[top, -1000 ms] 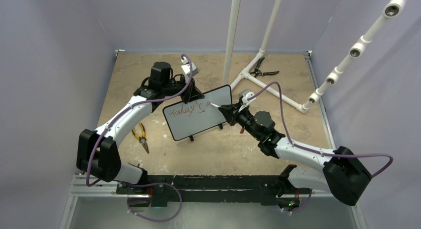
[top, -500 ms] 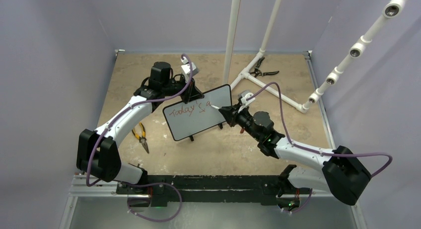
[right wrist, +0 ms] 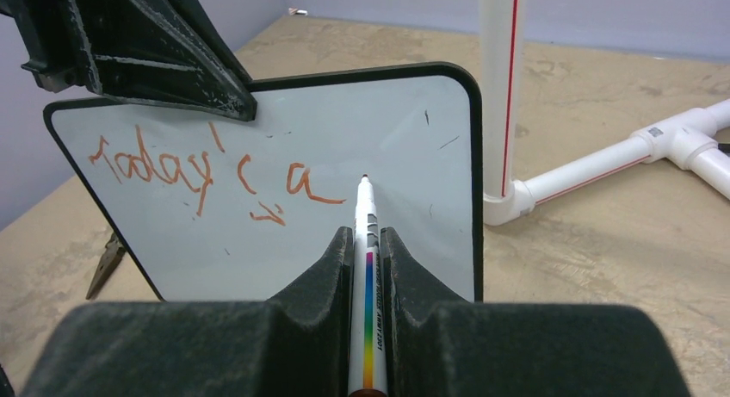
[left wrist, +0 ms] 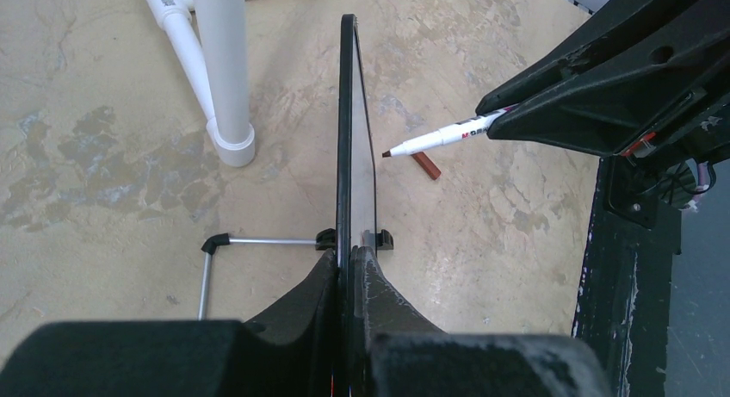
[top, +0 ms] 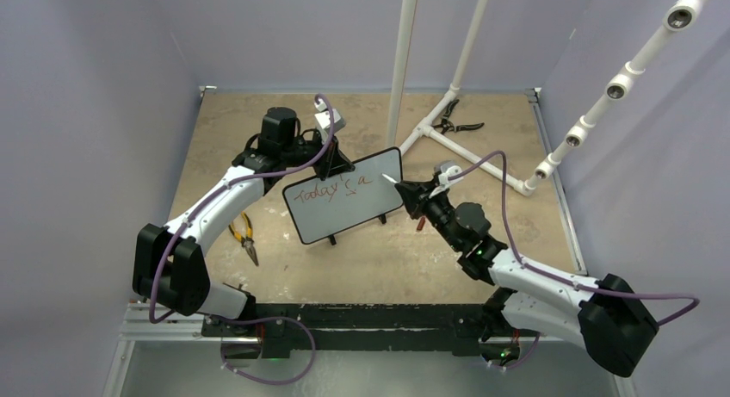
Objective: Write a sentence on the whiteboard
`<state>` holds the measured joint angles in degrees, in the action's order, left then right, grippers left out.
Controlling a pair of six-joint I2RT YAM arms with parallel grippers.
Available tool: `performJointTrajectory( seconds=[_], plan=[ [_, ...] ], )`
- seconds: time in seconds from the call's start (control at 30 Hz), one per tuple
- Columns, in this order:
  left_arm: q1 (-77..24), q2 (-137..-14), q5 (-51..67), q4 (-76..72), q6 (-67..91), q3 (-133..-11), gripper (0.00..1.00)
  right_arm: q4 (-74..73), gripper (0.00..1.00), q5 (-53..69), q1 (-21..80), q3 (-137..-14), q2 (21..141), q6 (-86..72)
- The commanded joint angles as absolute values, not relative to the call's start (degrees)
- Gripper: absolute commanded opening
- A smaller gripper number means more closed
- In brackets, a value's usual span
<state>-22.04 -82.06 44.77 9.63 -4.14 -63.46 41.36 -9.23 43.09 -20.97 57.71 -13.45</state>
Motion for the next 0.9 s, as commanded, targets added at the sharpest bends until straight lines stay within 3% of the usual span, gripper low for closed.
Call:
performJointTrajectory(
  seconds=[0.0,0.87],
  plan=[
    [-22.6,-81.0,46.4,9.9,-5.3,-62.5,0.0,43.8,0.0,-11.0,43.0,-22.7,57.9,-13.4],
    [-22.6,-80.9,46.5,9.9,-5.3,-62.4,0.0,44.6,0.0,-8.1,43.0,-27.3,63.2,-12.5]
  ],
)
